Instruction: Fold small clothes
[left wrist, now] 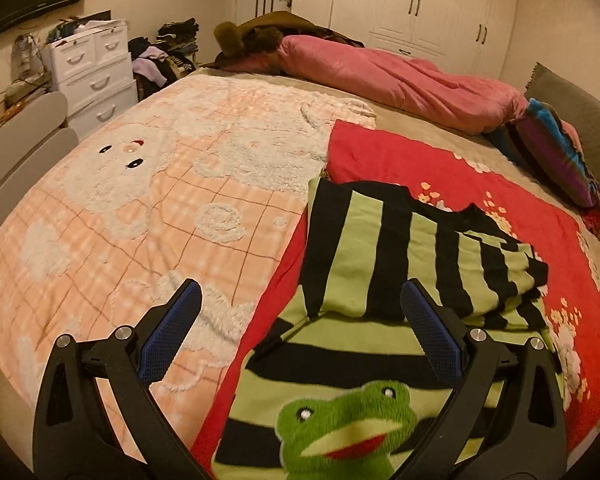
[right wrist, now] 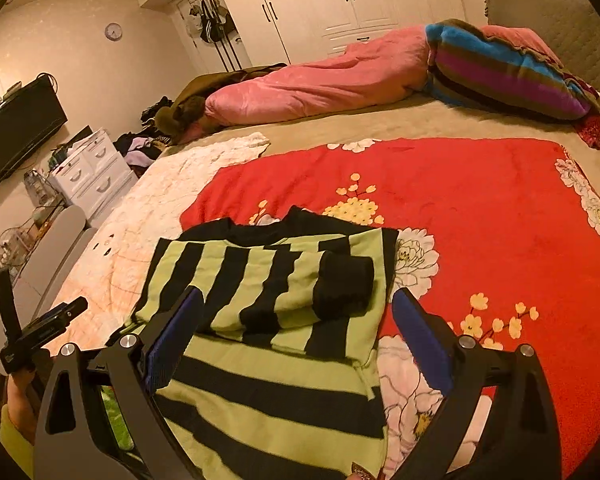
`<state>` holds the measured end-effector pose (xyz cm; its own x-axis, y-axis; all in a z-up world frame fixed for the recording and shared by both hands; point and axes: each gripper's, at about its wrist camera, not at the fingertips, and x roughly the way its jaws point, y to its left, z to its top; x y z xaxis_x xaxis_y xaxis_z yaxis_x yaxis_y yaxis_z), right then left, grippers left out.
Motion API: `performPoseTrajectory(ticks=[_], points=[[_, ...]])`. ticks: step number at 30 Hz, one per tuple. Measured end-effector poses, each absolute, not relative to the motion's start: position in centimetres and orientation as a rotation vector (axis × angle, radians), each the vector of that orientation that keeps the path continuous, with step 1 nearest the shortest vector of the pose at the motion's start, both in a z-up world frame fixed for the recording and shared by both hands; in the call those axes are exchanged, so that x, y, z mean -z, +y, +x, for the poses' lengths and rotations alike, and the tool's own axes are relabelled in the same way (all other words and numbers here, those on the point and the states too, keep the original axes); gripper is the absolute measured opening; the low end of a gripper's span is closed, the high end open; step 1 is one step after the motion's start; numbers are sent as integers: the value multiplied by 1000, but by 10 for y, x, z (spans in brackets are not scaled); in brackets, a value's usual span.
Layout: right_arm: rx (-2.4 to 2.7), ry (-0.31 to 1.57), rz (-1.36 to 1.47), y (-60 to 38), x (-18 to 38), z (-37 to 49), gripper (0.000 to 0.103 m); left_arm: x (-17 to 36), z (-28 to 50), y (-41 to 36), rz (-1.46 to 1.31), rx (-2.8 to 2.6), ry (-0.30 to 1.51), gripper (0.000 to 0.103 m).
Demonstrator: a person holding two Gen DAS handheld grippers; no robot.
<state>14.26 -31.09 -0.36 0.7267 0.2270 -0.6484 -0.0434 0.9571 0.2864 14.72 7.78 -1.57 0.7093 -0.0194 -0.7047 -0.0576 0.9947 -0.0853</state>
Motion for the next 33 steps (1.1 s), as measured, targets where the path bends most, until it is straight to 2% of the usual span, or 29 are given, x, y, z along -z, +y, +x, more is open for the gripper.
performPoseTrajectory(ticks=[19, 33], points=[[-201, 756, 230, -299, -14, 94, 95, -8, 105, 115, -139, -36, 808, 94], [-211, 900, 189, -287, 27, 42, 95, 32, 79, 120, -107, -6, 963, 94]])
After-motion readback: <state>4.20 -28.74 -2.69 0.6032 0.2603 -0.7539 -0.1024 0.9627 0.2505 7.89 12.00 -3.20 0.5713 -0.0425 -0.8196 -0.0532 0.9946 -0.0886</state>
